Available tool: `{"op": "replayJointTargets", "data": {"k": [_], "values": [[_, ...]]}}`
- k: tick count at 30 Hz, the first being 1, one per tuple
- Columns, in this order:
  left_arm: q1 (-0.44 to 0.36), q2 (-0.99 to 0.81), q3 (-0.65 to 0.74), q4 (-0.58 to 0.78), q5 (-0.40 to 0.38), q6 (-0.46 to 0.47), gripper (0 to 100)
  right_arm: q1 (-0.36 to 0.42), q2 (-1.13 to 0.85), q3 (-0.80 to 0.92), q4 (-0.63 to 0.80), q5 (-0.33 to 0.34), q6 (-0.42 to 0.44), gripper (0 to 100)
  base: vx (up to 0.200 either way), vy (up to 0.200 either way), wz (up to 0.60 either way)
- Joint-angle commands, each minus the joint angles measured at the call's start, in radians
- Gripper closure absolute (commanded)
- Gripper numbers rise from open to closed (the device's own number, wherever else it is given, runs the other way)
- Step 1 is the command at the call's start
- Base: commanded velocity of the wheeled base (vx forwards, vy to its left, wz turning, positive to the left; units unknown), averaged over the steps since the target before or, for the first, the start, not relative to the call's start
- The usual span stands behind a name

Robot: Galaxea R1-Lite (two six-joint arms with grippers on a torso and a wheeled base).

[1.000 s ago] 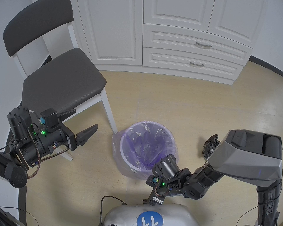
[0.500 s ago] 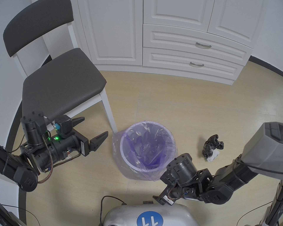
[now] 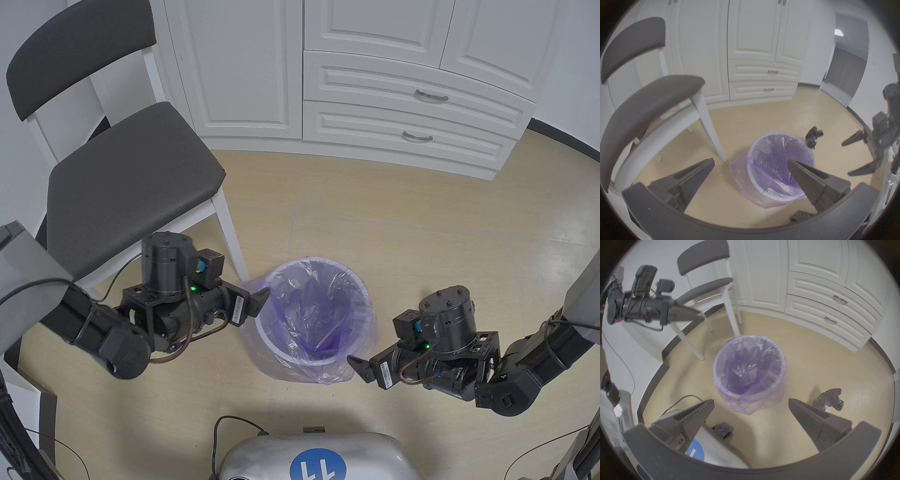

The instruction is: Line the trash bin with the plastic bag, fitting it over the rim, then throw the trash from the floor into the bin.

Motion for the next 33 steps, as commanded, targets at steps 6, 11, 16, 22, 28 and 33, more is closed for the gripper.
{"op": "replayJointTargets", "data": {"k": [6, 11, 16, 22, 28, 33], "values": [[-0.095, 0.214, -0.465, 0.497, 0.121, -0.153, 0, -0.124, -0.069, -0.011, -0.051, -0.009, -0.029, 0, 0.0, 0.0, 0.0], [-0.116, 0.29, -0.557, 0.566, 0.207, -0.17, 0, -0.129, -0.097, -0.003, -0.048, -0.009, -0.048, 0, 0.0, 0.0, 0.0], [-0.136, 0.352, -0.669, 0.71, 0.289, -0.17, 0, -0.132, -0.12, 0.009, -0.044, -0.009, -0.061, 0, 0.0, 0.0, 0.0], [-0.171, 0.421, -0.805, 0.879, 0.405, -0.171, 0, -0.143, -0.151, 0.027, -0.042, -0.006, -0.081, 0, 0.0, 0.0, 0.0], [-0.177, 0.454, -0.847, 0.974, 0.525, -0.167, 0, -0.144, -0.174, 0.043, -0.041, -0.003, -0.102, 0, 0.0, 0.0, 0.0], [-0.176, 0.473, -0.847, 0.982, 0.528, -0.171, 0, -0.149, -0.181, 0.049, -0.042, 0.002, -0.108, 0, 0.0, 0.0, 0.0]]}}
